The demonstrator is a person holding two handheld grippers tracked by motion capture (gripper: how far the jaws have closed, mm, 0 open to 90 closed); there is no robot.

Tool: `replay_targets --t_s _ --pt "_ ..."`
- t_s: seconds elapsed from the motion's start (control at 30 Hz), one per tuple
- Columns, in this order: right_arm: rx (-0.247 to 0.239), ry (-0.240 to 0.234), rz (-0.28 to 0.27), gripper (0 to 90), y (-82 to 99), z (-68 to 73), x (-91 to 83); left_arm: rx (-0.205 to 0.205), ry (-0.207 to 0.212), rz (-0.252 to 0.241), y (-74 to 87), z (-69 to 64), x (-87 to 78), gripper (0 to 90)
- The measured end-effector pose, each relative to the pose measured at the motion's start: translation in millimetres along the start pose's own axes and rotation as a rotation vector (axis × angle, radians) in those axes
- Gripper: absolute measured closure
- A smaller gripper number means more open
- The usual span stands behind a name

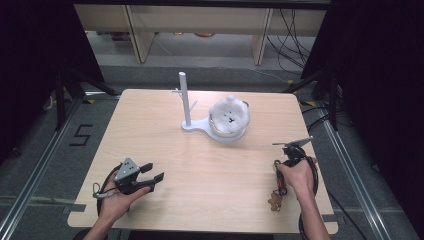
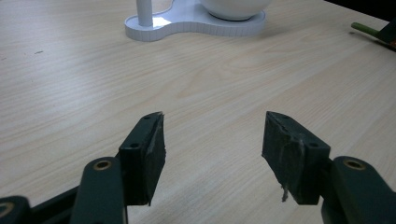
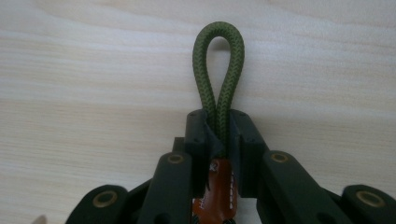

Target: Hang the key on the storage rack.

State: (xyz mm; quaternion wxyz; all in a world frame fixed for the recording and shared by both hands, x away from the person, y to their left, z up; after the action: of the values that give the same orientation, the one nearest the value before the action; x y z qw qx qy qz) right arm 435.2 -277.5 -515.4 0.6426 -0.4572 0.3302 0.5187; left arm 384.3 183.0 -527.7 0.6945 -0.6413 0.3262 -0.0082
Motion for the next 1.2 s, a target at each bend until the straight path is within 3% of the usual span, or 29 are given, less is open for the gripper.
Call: replay_targets --t_s 0.03,0.1,0.13,0.17,0.2,0.23,0.27,0.37,0.4,0.43,0.5,0.6,0.63,0.67,0.77,0.83,0.93,0.97,1.0,1.03,1.17,1.2 --pt "0.018 -0.015 -0.002 79.7 2.0 4.5 -3.4 0.000 0.003 0.002 -0.4 -1.1 0.0 38.7" --pt "-0.007 -0.050 -0.038 79.7 3.4 11.1 -9.2 0.000 0.026 -0.004 -1.4 -4.5 0.7 38.7" --pt "0.011 -0.070 -0.057 79.7 4.3 16.5 -11.4 -0.003 0.028 -0.001 -1.8 -6.5 0.4 38.7" --pt "-0.028 -0.066 -0.082 79.7 3.3 16.9 -13.9 -0.006 0.038 -0.004 -2.3 -8.3 0.9 38.6" --pt "-0.030 -0.078 -0.098 79.7 4.0 21.4 -17.1 -0.008 0.047 -0.004 -3.0 -10.3 0.8 38.4" --pt "-0.074 -0.087 -0.112 79.7 3.6 23.0 -19.9 -0.005 0.047 0.000 -3.9 -12.0 0.2 38.3" --pt "-0.069 -0.088 -0.140 79.8 3.0 28.1 -22.2 -0.005 0.052 0.002 -4.8 -13.6 0.0 38.1" --pt "-0.138 -0.125 -0.192 79.8 1.9 37.3 -30.5 -0.010 0.079 -0.013 -8.4 -18.2 0.5 37.5" --pt "-0.120 -0.119 -0.215 79.8 1.5 42.3 -32.8 -0.015 0.088 -0.017 -9.7 -19.8 0.5 37.4" --pt "-0.144 -0.118 -0.235 79.8 0.4 44.6 -34.9 -0.013 0.084 -0.013 -10.9 -20.6 0.2 37.3" --pt "-0.142 -0.151 -0.271 79.8 -0.4 55.4 -39.8 -0.015 0.095 -0.018 -13.3 -22.5 0.3 37.1" --pt "-0.176 -0.153 -0.314 79.8 -3.0 60.7 -43.9 -0.010 0.104 -0.019 -16.5 -25.1 0.9 36.9" --pt "-0.187 -0.179 -0.336 79.8 -3.3 65.8 -46.4 -0.007 0.109 -0.023 -18.0 -26.3 1.5 36.9" --pt "-0.237 -0.185 -0.373 79.7 -5.7 69.1 -49.6 0.000 0.118 -0.023 -21.1 -29.0 2.1 36.9" --pt "-0.278 -0.208 -0.425 79.7 -8.7 77.7 -52.4 -0.002 0.133 -0.024 -25.4 -33.4 3.6 36.9" --pt "-0.319 -0.254 -0.459 79.7 -9.5 85.0 -53.8 0.003 0.156 -0.032 -29.1 -36.6 5.5 36.9" --pt "-0.353 -0.268 -0.493 79.7 -10.9 94.0 -52.6 0.014 0.163 -0.026 -33.4 -40.4 6.5 36.6" --pt "-0.353 -0.268 -0.493 79.7 -10.9 94.0 -52.6 0.014 0.163 -0.026 -33.4 -40.4 6.5 36.4" --pt "-0.324 -0.298 -0.496 79.7 -9.1 100.5 -52.7 0.018 0.170 -0.025 -34.8 -41.7 7.1 36.4" --pt "-0.377 -0.316 -0.521 79.7 -11.2 105.2 -50.5 0.024 0.181 -0.029 -37.5 -45.1 9.1 36.3" --pt "-0.427 -0.363 -0.535 79.7 -10.8 121.6 -46.2 0.043 0.201 -0.019 -41.8 -53.0 12.9 36.2" --pt "-0.416 -0.375 -0.540 79.7 -9.5 127.9 -44.9 0.054 0.219 -0.023 -43.0 -56.0 14.6 36.3"
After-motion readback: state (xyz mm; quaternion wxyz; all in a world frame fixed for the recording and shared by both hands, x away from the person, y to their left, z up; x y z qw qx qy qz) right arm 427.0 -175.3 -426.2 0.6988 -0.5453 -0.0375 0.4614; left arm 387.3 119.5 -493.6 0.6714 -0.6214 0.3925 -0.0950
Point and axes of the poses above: each handheld gripper's, and its own axes: x roughly forward along the jaws, y roughly out of its underside, z roughly to its left, the point moved 5 cm from there along x, roughly forward along the jaws, and after that the axes turned 12 degrees about -y, right-handed, at the moved point
